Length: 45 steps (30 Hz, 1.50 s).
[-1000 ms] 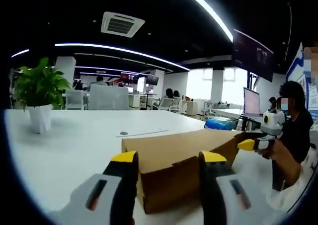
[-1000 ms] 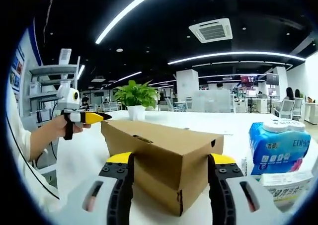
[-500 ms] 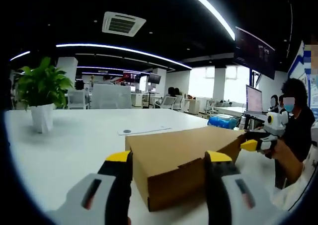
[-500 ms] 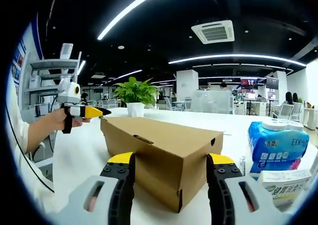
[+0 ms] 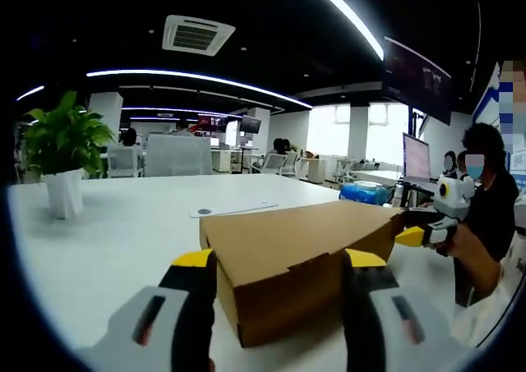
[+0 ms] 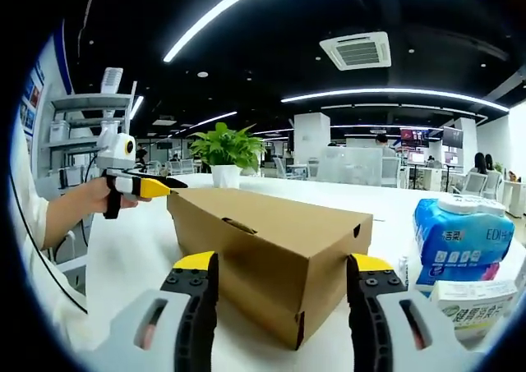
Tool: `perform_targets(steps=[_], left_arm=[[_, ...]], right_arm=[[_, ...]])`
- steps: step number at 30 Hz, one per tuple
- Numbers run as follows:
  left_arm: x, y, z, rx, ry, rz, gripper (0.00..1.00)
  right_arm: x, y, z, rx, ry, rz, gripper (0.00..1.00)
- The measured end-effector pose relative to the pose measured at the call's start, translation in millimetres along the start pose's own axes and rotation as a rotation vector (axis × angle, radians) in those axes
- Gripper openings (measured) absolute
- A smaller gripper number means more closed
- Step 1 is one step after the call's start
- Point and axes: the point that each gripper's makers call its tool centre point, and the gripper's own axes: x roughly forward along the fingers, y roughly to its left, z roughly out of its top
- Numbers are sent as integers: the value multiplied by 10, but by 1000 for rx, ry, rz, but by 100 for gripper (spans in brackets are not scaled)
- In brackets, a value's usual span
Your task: Operate the shoe box by opening the lid, removing the specified soft item, and placing it in the target area until the item is outside and the box remains undamaged.
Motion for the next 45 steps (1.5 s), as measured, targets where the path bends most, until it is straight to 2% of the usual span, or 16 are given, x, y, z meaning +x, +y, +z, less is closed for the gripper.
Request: perform_targets(steps=[3, 7, 14, 18, 24, 27, 34, 36, 37, 39, 44, 45], left_arm=[[4, -8, -2, -2, -2, -1, 62], [20, -11, -23, 37, 11, 14, 62], [16, -6, -20, 25, 9, 21, 62], [10, -29, -7, 23, 3, 21, 62], [-9, -84, 57, -12, -37, -11, 61], [-2, -47, 29, 3, -27, 5, 61], [-34, -29, 54, -100, -53, -7, 66], [-43, -17, 12, -11, -27, -2, 68], [-52, 6, 0, 93, -13, 31, 68], [-76, -1, 12, 203, -2, 53, 68], [-122, -3, 114, 402, -15, 84, 70], [-130, 4, 121, 422, -14, 92, 70]], right_arm=[[4, -9, -20, 10, 5, -1, 64], [9, -14, -31, 9, 11, -4, 64], [6, -15, -36, 8, 12, -3, 64], [-12, -5, 4, 81, -16, 24, 67], [-10, -5, 13, 96, -20, 22, 67], [-7, -7, 30, 105, -30, 12, 67], [-6, -20, 16, 126, -28, -12, 66], [-3, -10, 11, 101, -32, -10, 66], [-3, 11, 3, 61, -26, 0, 66], [-26, 6, 15, -37, -27, -14, 65], [-74, 33, 6, -260, -1, -13, 65], [-94, 3, 57, -349, -19, -41, 64]])
